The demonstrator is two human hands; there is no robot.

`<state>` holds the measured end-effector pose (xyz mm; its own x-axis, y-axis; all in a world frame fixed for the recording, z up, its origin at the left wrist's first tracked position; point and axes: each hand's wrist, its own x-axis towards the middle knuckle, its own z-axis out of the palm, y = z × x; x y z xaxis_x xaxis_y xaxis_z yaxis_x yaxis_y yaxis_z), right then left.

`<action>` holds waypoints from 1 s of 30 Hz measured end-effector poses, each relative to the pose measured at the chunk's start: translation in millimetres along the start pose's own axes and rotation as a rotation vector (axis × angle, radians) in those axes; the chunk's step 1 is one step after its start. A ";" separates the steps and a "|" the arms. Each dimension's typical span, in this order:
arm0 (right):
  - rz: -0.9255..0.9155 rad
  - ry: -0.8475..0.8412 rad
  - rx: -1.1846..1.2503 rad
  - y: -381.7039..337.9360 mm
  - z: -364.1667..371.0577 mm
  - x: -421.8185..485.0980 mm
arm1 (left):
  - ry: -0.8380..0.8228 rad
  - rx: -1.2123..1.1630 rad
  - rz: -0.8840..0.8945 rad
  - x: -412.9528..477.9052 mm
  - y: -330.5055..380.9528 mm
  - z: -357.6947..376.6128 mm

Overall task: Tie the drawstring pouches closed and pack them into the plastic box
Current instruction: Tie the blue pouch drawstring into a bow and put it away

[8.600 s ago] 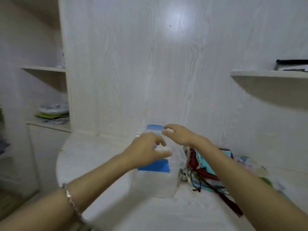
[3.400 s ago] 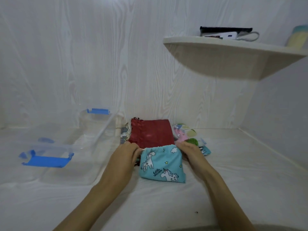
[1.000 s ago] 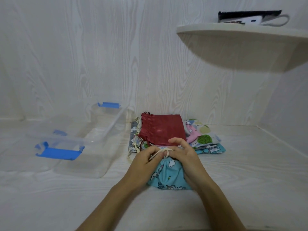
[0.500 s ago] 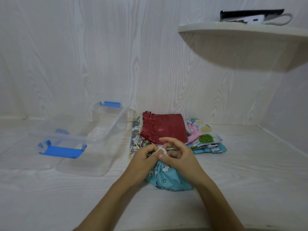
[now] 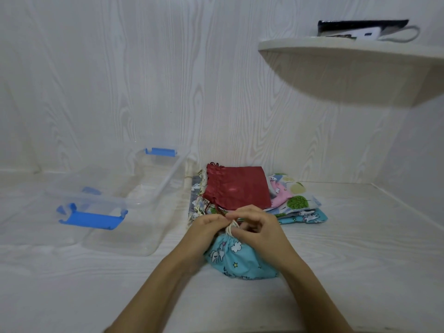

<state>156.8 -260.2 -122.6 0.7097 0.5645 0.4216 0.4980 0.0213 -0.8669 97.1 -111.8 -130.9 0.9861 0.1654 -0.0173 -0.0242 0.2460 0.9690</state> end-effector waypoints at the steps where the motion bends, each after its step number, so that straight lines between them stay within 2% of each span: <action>1: -0.015 0.012 -0.024 0.2 0.4 0.9 | 0.006 -0.010 -0.016 -0.7 0.8 -0.9; 4: -0.121 0.103 -0.165 1.2 4.4 3.4 | 0.005 -0.017 -0.019 -2.8 2.9 -0.2; 6: -0.097 0.185 -0.141 1.6 9.5 4.9 | -0.004 -0.022 0.000 -3.9 4.5 3.4; 8: 0.093 0.228 0.166 -5.0 14.5 7.0 | 0.014 0.008 0.040 -5.4 6.6 7.2; 10: 0.307 0.193 0.522 -8.5 16.7 9.6 | 0.047 0.059 0.106 -5.6 6.4 8.8; 12: 0.429 0.193 0.775 -7.1 15.7 13.2 | 0.085 0.111 0.170 -7.0 6.4 9.3; 18: 0.544 0.289 1.088 -1.3 8.8 16.0 | 0.191 0.181 0.326 -11.5 10.8 12.3; 23: 0.616 0.415 1.078 -5.1 4.3 14.7 | 0.284 0.196 0.373 -13.0 15.4 10.5; 27: 0.682 0.376 1.076 2.1 5.0 13.1 | 0.328 0.209 0.374 -12.6 15.7 9.7; 30: 0.729 0.401 1.103 4.5 3.4 13.8 | 0.425 0.307 0.408 -9.4 10.7 5.6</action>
<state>167.2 -249.5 -121.6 0.8240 0.4606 -0.3301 -0.5594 0.5689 -0.6028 88.5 -116.1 -119.0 0.7557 0.5651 0.3310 -0.2721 -0.1887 0.9436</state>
